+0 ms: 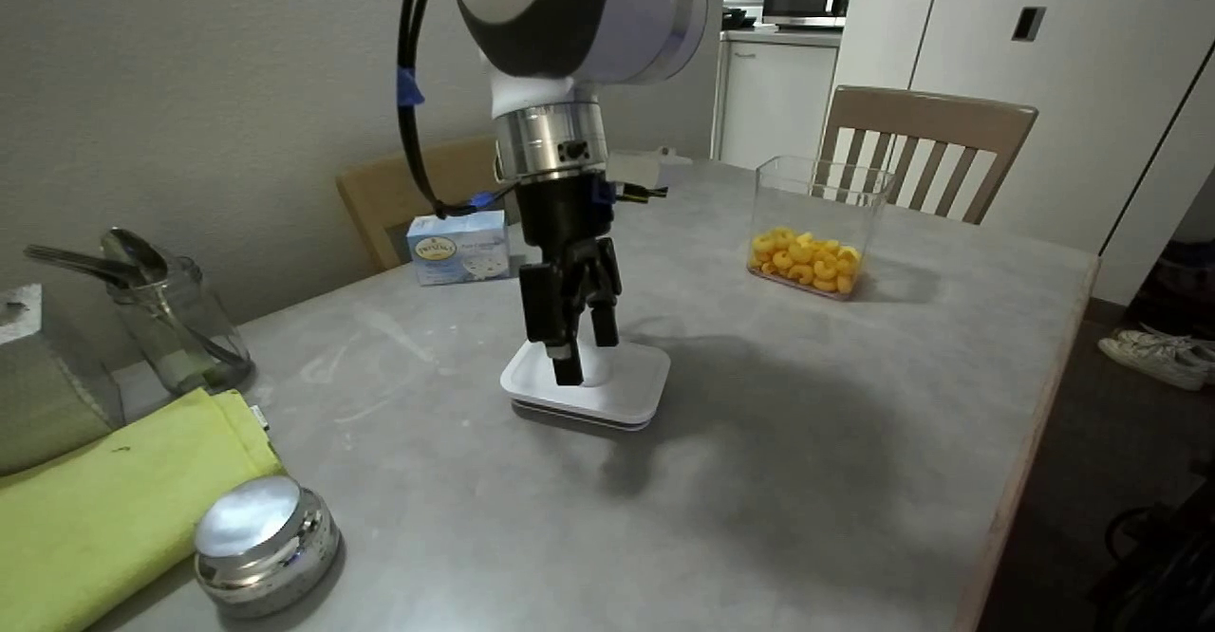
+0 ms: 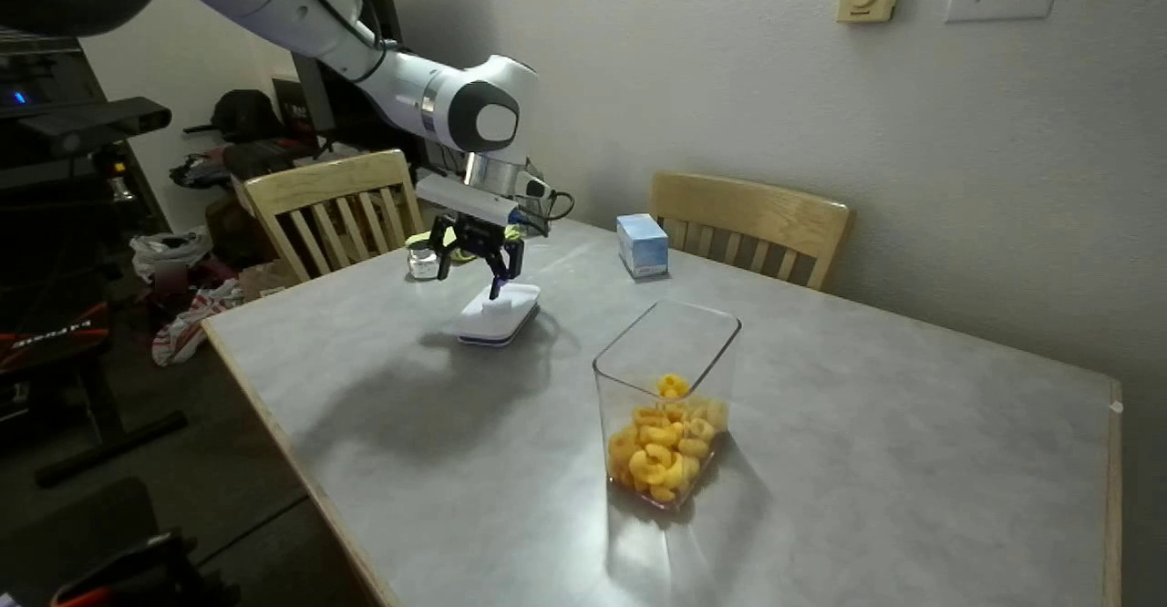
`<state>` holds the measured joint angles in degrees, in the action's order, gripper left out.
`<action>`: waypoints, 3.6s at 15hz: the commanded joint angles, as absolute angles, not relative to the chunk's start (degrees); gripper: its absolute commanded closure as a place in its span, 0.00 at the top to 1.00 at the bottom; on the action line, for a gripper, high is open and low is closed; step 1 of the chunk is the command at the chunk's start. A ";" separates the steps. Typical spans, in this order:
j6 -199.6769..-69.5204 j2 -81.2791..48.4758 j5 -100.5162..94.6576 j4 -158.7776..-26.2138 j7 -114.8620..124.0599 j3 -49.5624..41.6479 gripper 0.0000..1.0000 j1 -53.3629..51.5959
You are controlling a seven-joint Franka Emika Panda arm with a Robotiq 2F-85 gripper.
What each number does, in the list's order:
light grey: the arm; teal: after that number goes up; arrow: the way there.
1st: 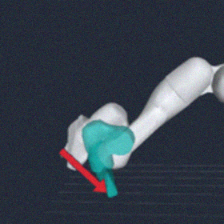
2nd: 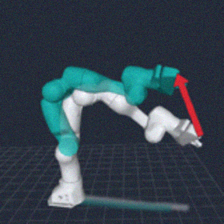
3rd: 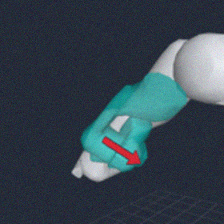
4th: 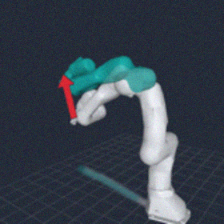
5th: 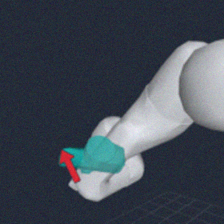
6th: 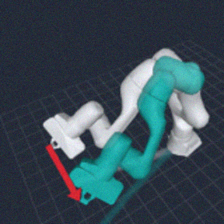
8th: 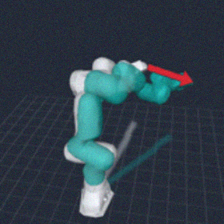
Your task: Place the white lid on top of the food container
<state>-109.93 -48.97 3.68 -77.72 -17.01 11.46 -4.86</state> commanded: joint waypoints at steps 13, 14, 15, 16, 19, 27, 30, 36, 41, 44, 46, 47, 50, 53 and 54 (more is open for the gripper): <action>-114.86 -48.18 2.07 -80.19 -3.55 6.28 1.00 -7.56; -114.74 -48.36 1.63 -79.96 -2.71 5.88 1.00 -7.95; -114.22 -48.53 0.95 -79.67 -1.75 5.40 1.00 -8.45; -113.91 -48.62 0.47 -79.53 -1.07 5.13 1.00 -8.78; -113.43 -49.01 -0.45 -78.94 0.22 4.78 1.00 -9.54; -113.31 -49.32 -0.89 -78.63 0.63 4.70 0.91 -10.16; -113.32 -49.40 -0.88 -78.63 0.62 4.63 0.80 -10.12; -113.05 -49.79 -1.00 -78.21 0.44 4.56 0.79 -10.14; -111.82 -50.78 -2.02 -76.36 -0.11 4.28 0.79 -10.24; -111.03 -51.14 -3.05 -75.23 -0.37 4.13 0.78 -10.25; -110.43 -51.37 -3.65 -74.37 -0.49 4.07 0.78 -10.25; -110.19 -51.48 -3.89 -73.94 -0.56 4.07 0.79 -10.25; -109.84 -51.86 -4.27 -72.83 -0.61 4.10 0.80 -10.24; -109.49 -52.77 -4.31 -71.04 -0.79 4.21 0.80 -10.39; -109.35 -53.12 -4.32 -70.43 -0.90 4.23 0.79 -10.44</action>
<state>-111.78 -50.78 -3.23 -74.46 -0.24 4.92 -9.65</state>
